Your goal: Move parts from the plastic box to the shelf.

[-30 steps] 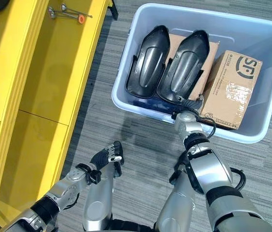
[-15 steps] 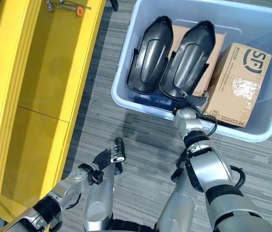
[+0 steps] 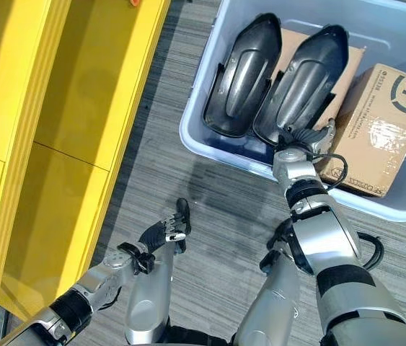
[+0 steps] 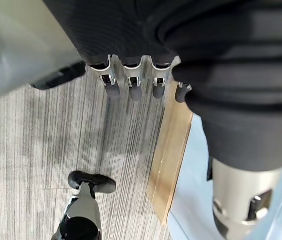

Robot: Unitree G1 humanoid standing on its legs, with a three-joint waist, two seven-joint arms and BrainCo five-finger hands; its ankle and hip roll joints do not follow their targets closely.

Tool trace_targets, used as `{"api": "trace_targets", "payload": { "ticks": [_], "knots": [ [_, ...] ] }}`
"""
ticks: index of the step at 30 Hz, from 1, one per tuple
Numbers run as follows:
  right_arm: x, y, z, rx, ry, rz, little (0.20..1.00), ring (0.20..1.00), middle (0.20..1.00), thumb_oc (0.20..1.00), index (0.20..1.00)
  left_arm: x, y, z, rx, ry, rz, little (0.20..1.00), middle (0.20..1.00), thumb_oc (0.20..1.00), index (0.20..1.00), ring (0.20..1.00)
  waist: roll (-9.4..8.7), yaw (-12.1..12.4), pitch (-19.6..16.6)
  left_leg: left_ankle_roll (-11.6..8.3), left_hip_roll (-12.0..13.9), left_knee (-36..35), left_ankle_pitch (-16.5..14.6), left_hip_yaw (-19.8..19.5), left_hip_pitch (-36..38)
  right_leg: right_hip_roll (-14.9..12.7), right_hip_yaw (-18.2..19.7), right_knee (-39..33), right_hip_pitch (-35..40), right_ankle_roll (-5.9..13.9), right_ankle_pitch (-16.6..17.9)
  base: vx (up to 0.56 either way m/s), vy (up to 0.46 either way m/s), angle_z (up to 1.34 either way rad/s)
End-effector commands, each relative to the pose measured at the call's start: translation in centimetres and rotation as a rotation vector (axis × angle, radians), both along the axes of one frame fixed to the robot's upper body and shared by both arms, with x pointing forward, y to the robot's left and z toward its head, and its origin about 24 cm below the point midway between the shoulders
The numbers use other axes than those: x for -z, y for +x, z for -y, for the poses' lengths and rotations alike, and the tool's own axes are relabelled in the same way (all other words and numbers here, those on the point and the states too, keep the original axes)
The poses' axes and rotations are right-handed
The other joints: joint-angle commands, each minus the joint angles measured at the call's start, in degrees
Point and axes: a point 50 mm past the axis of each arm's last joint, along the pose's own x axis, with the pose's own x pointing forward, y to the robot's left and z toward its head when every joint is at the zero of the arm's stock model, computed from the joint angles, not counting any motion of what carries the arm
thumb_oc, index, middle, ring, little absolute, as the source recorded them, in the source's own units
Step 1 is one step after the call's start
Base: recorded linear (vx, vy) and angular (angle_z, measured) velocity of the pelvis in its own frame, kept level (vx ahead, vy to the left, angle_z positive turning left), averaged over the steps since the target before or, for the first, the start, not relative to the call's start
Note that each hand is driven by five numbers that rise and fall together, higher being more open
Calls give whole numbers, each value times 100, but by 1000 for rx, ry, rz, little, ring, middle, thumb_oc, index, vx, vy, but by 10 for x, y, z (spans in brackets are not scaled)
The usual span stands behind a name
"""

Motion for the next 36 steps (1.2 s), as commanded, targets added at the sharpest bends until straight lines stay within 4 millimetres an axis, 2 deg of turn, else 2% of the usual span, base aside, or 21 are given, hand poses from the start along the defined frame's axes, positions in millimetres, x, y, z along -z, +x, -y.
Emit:
{"api": "trace_targets", "payload": {
  "ticks": [1,8,15,19,22,25,29,30,31,36],
  "knots": [
    [-24,0,11,60,-36,54,1000,1000,1000,1000,1000,1,-12,10,58,-30,-2,1000,1000,1000,1000,1000,224,128,-110,-111,172,-185,5,179,-201,-406,-266,894,-173,499,-451,17,21,5],
    [-26,0,15,66,26,47,1000,1000,1000,1000,1000,0,-12,9,56,-23,-3,1000,1000,1000,1000,1000,249,221,-110,-98,150,-102,-8,84,-474,-416,-304,975,-343,496,-467,11,11,5],
    [-31,0,17,70,-6,35,1000,1000,1000,1000,1000,-1,-13,11,59,-23,-2,1000,1000,1000,1000,1000,270,271,-110,-95,132,-18,-14,-11,-784,-411,-292,1055,-587,484,-499,0,0,0],
    [-40,1,18,75,-15,57,1000,1000,1000,1000,1000,-2,-13,12,45,-73,-13,1000,1000,1000,1000,1000,287,298,-110,-84,120,40,-17,-80,-1031,-414,-279,1154,-804,476,-535,0,0,0],
    [-45,1,18,81,-29,66,1000,1000,1000,1000,1000,-5,-11,11,51,-20,19,1000,1000,1000,1000,1000,294,323,-110,-78,92,91,-19,-131,-1194,-416,-283,1226,-932,462,-550,-5,-7,3],
    [-50,1,21,78,-28,69,1000,1000,1000,1000,1000,-7,-11,13,14,-167,-32,1000,1000,1000,1000,1000,304,351,-110,-84,75,129,-12,-190,-1364,-403,-283,1278,-1073,462,-584,-5,0,3],
    [-50,2,20,54,-54,56,1000,1000,1000,1000,1000,-10,-10,11,-3,-149,-9,1000,1000,1000,1000,1000,318,385,-110,-87,62,167,0,-261,-1569,-413,-272,1350,-1246,451,-614,-1,-5,-1],
    [-51,3,20,46,-51,54,871,871,871,871,871,-10,-9,10,-5,-152,-10,1000,1000,1000,1000,1000,326,394,-110,-89,58,175,6,-276,-1615,-420,-273,1375,-1286,451,-622,0,0,0],
    [-53,3,20,33,-48,49,200,200,200,200,200,-9,-9,9,-4,-157,-12,1000,1000,1000,1000,1000,339,409,-110,-88,48,181,17,-296,-1677,-425,-272,1414,-1346,448,-635,0,0,0],
    [-54,1,29,32,-61,44,200,200,200,200,200,-5,-13,4,6,-155,-17,1000,1000,1000,1000,1000,362,459,-110,-96,9,171,51,-369,-1836,-404,-301,1449,-1458,437,-663,-4,-22,2]
  ]
}}
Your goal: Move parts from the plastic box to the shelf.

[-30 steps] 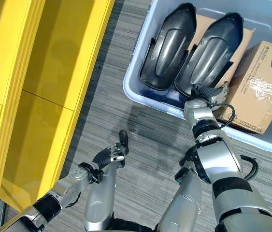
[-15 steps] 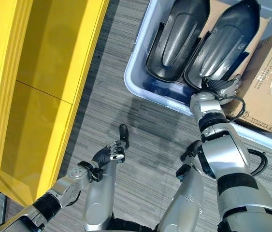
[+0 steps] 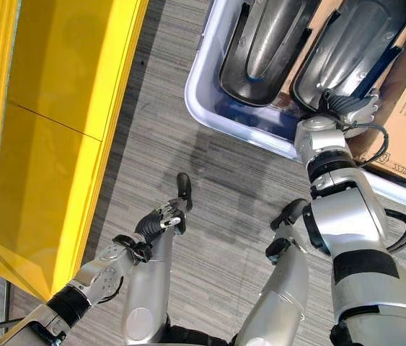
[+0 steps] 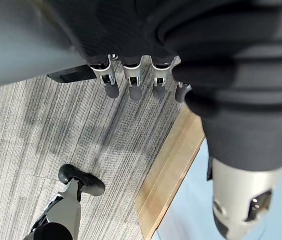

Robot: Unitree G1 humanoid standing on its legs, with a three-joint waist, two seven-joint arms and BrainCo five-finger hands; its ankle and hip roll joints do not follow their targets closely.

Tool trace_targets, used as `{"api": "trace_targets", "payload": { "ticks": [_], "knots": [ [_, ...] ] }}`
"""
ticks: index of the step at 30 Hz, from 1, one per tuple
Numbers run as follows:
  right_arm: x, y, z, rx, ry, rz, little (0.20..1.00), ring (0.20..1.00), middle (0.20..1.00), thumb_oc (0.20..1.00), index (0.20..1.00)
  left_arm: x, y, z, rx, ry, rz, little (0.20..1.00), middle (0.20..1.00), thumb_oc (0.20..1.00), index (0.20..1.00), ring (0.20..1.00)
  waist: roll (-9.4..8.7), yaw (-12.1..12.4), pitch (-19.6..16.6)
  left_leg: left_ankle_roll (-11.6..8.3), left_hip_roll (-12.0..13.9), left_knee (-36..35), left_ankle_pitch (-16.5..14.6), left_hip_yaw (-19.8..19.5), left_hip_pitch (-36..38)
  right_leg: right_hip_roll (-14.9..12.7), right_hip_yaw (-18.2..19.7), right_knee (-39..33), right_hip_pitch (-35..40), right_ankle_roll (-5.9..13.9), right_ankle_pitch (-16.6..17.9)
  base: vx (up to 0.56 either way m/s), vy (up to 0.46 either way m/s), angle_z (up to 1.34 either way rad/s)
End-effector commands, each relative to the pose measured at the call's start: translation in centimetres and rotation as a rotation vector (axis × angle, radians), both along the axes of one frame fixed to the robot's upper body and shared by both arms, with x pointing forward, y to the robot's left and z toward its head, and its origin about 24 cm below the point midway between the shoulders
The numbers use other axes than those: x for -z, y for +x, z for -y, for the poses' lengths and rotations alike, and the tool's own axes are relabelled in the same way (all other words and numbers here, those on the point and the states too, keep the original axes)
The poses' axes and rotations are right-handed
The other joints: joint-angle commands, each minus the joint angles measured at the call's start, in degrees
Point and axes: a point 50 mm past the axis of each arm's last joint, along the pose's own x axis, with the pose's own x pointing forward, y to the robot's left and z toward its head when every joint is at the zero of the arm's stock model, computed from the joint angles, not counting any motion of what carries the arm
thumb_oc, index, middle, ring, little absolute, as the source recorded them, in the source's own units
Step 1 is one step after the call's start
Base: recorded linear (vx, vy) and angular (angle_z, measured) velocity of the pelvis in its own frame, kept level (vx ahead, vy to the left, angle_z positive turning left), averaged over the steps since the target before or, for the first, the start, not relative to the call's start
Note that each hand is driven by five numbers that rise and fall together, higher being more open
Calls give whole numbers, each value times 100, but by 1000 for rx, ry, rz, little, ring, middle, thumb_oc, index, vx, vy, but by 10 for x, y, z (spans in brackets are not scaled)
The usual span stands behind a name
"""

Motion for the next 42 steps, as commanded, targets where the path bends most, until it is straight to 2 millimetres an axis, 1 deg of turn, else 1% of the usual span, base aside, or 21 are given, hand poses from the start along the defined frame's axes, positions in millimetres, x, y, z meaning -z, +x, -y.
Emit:
{"api": "trace_targets", "payload": {
  "ticks": [1,5,8,10,12,14,16,17,20,26,31,33,34,35,42],
  "knots": [
    [22,4,-2,-136,2,-87,200,200,200,200,200,15,-24,5,75,5,-50,1000,1000,1000,1000,1000,360,400,-100,-157,20,-498,198,107,-155,-222,120,1209,-318,418,-725,0,-43,-2],
    [28,2,0,-113,-37,-112,200,200,200,200,200,20,-29,2,78,11,-45,1000,1000,1000,1000,1000,362,404,-100,-154,23,-518,193,97,-147,-195,108,1187,-310,408,-732,-4,-48,-1],
    [28,1,1,-113,-33,-56,200,200,200,200,200,22,-30,3,77,18,-45,1000,1000,1000,1000,1000,361,393,-100,-159,39,-523,188,107,-115,-183,113,1157,-285,403,-730,-2,-38,1],
    [24,2,-1,-132,-146,-58,200,200,200,200,200,24,-30,1,69,16,-45,1000,1000,1000,1000,1000,360,356,-100,-173,52,-513,157,116,-38,-171,141,1146,-249,409,-736,-1,-38,2],
    [26,1,-2,-129,-192,-78,200,200,200,200,200,24,-30,0,64,21,-42,1000,1000,1000,1000,1000,350,330,-100,-175,65,-530,146,139,13,-173,140,1105,-224,421,-718,-10,-49,-4],
    [31,-1,2,-111,-155,-65,200,200,200,200,200,24,-29,-2,60,26,-40,1000,1000,1000,1000,1000,337,295,-100,-181,83,-542,140,153,52,-167,147,1074,-205,426,-708,-11,-57,-4],
    [42,-6,11,-88,-109,-39,200,200,200,200,200,27,-30,-5,47,28,-42,1000,1000,1000,1000,1000,316,232,-100,-189,100,-589,141,188,136,-132,180,1003,-161,428,-695,-15,-64,-4],
    [48,-9,14,-79,-118,-25,200,200,200,200,200,28,-30,-6,43,24,-44,1000,1000,1000,1000,1000,313,184,-100,-189,105,-628,136,221,212,-108,211,964,-133,427,-690,-20,-67,-8],
    [49,-12,17,-70,-147,-18,200,200,200,200,200,30,-30,-8,48,32,-51,1000,1000,1000,1000,1000,314,136,-100,-198,120,-665,129,265,344,-104,240,903,-58,436,-669,-12,-51,-5],
    [51,-13,19,-52,-132,-18,200,200,200,200,200,36,-31,-12,37,37,-65,1000,1000,1000,1000,1000,300,73,-100,-259,170,-863,198,372,665,-108,255,725,144,469,-598,-14,-51,-7],
    [49,-13,17,-34,-159,-2,200,200,200,200,200,39,-32,-14,37,49,-78,1000,1000,1000,1000,1000,313,55,-100,-269,181,-966,227,452,892,-110,248,670,306,468,-588,-3,-20,-3],
    [42,-13,15,-27,-199,41,200,200,200,200,200,42,-34,-17,35,56,-86,1000,1000,1000,1000,1000,325,43,-100,-261,184,-985,219,501,1047,-122,239,675,419,464,-595,5,-36,-1],
    [36,-13,11,-18,-218,74,200,200,200,200,200,45,-36,-21,32,62,-96,1000,1000,1000,1000,1000,313,28,-100,-255,192,-991,203,546,1209,-124,231,675,554,457,-607,25,-47,-4],
    [35,-14,11,-11,-207,101,200,200,200,200,200,47,-38,-23,30,64,-100,1000,1000,1000,1000,1000,295,6,-100,-256,198,-1006,186,566,1347,-125,227,664,667,452,-620,28,-46,-3],
    [25,-14,8,-31,-246,147,200,200,200,200,200,50,-43,-33,19,80,-116,1000,1000,1000,1000,1000,220,-57,-100,-263,237,-1151,183,708,1906,-100,177,506,1133,454,-605,15,-31,-6]
  ]
}}
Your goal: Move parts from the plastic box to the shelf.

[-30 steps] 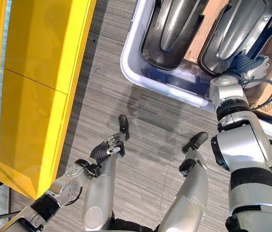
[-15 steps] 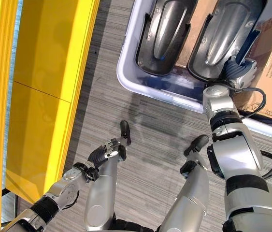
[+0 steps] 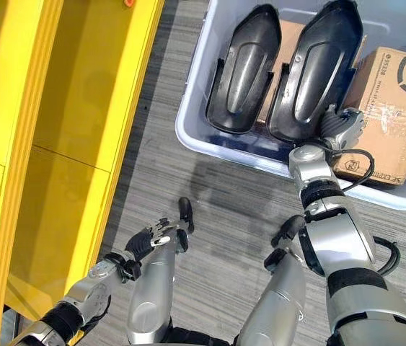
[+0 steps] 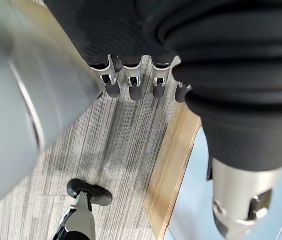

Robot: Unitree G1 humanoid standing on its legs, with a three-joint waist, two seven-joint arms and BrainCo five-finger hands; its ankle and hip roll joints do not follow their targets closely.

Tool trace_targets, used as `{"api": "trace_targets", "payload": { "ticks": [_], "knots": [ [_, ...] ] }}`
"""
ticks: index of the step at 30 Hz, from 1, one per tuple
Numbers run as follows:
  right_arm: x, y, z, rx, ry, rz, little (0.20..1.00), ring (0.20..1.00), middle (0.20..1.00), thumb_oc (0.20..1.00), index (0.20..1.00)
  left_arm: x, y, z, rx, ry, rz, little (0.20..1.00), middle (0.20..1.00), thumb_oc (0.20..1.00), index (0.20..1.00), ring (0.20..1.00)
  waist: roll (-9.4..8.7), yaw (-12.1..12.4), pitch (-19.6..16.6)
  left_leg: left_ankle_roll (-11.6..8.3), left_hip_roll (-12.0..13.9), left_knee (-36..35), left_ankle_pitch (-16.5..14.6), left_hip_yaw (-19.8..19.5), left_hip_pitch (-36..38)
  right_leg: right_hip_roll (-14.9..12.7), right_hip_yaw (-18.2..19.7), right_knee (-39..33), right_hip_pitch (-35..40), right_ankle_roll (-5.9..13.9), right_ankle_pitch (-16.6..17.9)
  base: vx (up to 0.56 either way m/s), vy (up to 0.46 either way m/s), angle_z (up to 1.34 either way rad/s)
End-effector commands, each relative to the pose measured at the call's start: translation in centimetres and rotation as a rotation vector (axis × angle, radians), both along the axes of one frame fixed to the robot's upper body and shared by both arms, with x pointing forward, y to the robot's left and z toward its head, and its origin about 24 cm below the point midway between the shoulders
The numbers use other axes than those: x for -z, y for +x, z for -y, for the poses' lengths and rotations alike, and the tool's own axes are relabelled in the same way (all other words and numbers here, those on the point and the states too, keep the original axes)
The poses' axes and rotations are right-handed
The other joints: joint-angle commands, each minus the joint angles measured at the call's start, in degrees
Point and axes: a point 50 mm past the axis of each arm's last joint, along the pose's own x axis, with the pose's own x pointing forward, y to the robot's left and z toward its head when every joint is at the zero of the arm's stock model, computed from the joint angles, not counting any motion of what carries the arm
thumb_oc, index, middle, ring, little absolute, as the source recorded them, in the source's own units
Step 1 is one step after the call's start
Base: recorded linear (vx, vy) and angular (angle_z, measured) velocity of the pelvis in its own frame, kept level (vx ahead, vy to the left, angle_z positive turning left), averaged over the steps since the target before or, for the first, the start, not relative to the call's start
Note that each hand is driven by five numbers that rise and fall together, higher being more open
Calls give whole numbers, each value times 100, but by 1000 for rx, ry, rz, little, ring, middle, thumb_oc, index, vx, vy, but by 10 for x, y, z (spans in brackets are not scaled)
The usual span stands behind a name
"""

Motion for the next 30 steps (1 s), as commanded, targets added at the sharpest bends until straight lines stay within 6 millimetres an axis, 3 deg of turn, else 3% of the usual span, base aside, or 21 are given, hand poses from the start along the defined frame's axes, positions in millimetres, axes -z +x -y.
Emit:
{"api": "trace_targets", "payload": {
  "ticks": [1,10,17,25,30],
  "knots": [
    [-29,-6,9,9,-96,147,200,200,200,200,200,7,-15,-2,55,14,-18,1000,1000,1000,1000,1000,44,171,5,-191,137,-438,-5,193,254,-295,-17,767,84,544,-674,14,-29,-8],
    [-34,-4,6,-55,-127,151,200,200,200,200,200,9,-19,-10,65,26,-23,1000,1000,1000,1000,1000,-48,146,5,-187,172,-583,10,293,851,-298,-76,707,621,542,-737,13,-13,-4],
    [-32,0,-4,-199,-92,157,200,200,200,200,200,12,-22,-19,33,52,-34,1000,1000,1000,1000,1000,-137,134,5,-183,158,-762,70,337,1375,-285,-177,623,1102,531,-781,0,0,0],
    [-19,4,-25,-414,-43,140,200,200,200,200,200,16,-26,-27,-7,77,-29,1000,1000,1000,1000,1000,-240,79,5,-223,209,-1165,265,433,2132,-242,-345,357,1878,516,-787,10,9,0],
    [3,3,-42,-577,45,106,200,200,200,200,200,21,-34,-35,-42,82,-40,1000,1000,1000,1000,1000,-311,49,-139,-238,203,-1427,371,461,2610,-127,-443,73,2462,498,-786,45,62,2]
  ]
}}
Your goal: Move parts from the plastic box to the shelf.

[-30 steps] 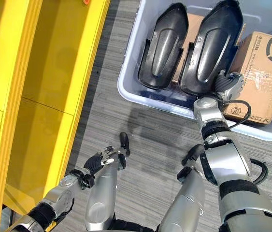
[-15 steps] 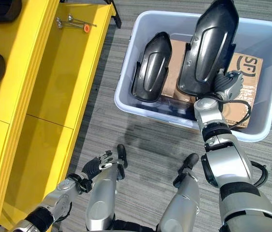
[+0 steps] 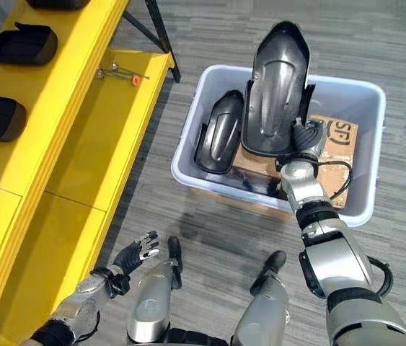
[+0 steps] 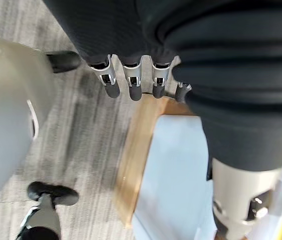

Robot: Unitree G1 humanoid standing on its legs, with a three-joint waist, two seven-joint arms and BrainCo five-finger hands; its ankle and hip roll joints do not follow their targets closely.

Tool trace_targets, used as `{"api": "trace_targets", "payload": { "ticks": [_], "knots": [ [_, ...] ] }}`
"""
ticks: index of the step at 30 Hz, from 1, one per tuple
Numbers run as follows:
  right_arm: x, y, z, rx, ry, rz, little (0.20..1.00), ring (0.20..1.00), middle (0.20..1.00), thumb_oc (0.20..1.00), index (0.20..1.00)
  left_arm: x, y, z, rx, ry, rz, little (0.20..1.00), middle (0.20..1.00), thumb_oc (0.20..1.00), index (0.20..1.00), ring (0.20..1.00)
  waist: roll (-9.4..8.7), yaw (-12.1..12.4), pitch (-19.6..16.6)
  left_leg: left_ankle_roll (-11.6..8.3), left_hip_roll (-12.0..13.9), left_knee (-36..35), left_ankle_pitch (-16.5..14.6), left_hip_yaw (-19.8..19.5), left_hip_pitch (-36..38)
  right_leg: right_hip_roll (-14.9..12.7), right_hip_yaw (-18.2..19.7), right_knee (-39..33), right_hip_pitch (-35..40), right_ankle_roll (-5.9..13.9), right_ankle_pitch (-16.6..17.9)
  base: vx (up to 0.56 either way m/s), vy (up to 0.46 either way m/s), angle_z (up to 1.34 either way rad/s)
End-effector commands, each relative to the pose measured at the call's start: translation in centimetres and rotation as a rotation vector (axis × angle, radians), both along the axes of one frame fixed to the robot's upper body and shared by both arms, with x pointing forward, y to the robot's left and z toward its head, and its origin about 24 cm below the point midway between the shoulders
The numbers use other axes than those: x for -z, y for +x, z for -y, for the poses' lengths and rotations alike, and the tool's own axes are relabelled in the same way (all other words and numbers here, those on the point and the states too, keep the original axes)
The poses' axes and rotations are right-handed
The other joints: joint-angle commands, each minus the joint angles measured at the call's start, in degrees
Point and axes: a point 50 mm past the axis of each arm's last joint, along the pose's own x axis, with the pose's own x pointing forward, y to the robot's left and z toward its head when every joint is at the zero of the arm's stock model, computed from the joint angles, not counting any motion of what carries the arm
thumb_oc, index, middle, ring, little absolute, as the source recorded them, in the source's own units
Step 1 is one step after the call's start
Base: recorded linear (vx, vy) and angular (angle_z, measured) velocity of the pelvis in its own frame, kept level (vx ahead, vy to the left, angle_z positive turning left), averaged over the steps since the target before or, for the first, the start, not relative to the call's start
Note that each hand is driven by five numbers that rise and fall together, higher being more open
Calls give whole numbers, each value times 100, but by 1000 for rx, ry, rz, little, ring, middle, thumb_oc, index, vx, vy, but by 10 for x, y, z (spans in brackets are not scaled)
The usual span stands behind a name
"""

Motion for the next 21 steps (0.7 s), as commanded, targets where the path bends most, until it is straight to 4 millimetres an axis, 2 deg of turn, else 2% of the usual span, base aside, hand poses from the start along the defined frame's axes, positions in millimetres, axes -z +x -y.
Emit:
{"api": "trace_targets", "payload": {
  "ticks": [1,4,6,11,15,18,19,21],
  "knots": [
    [-25,2,-16,-145,57,151,200,200,200,200,200,8,-15,-8,14,36,-11,1000,1000,1000,1000,1000,-115,135,-162,-40,243,-86,39,160,111,-351,-301,641,405,386,-735,76,92,2],
    [-21,1,-20,-170,64,144,200,200,200,200,200,9,-17,-10,7,36,-16,1000,1000,1000,1000,1000,-128,132,-213,-44,239,-146,61,154,181,-317,-326,570,508,382,-733,24,32,-2],
    [-4,-2,-41,-286,113,103,200,200,200,200,200,15,-25,-13,-21,40,-41,1000,1000,1000,1000,1000,-211,177,-478,-65,202,-339,124,120,442,-175,-410,281,923,370,-741,102,149,0],
    [8,-5,-63,-394,148,54,200,200,200,200,200,23,-35,-13,8,95,-66,1000,1000,1000,1000,1000,-279,234,-666,-74,192,-409,168,64,595,-88,-493,101,1214,366,-727,38,153,13],
    [21,-14,-89,-493,187,12,200,200,200,200,200,31,-46,-20,16,189,-107,1000,1000,1000,1000,1000,-362,286,-873,-51,116,-446,155,125,725,-164,-680,-227,1505,444,-475,-28,232,12],
    [28,-19,-98,-502,202,-1,200,200,200,200,200,32,-47,-26,-3,211,-111,1000,1000,1000,1000,1000,-386,314,-974,2,12,-474,125,201,777,-238,-808,-423,1677,501,-280,-85,254,6],
    [36,-23,-104,-487,222,-12,200,200,200,200,200,33,-47,-31,-37,214,-124,1000,1000,1000,1000,1000,-401,366,-1072,87,-141,-501,75,290,806,-295,-971,-528,1799,526,-123,-102,248,8],
    [40,-25,-107,-481,230,-13,200,200,200,200,200,34,-47,-33,-44,221,-124,1000,1000,1000,1000,1000,-408,413,-1107,140,-219,-499,30,361,825,-359,-1119,-510,1807,525,-31,-86,166,12]
  ]
}}
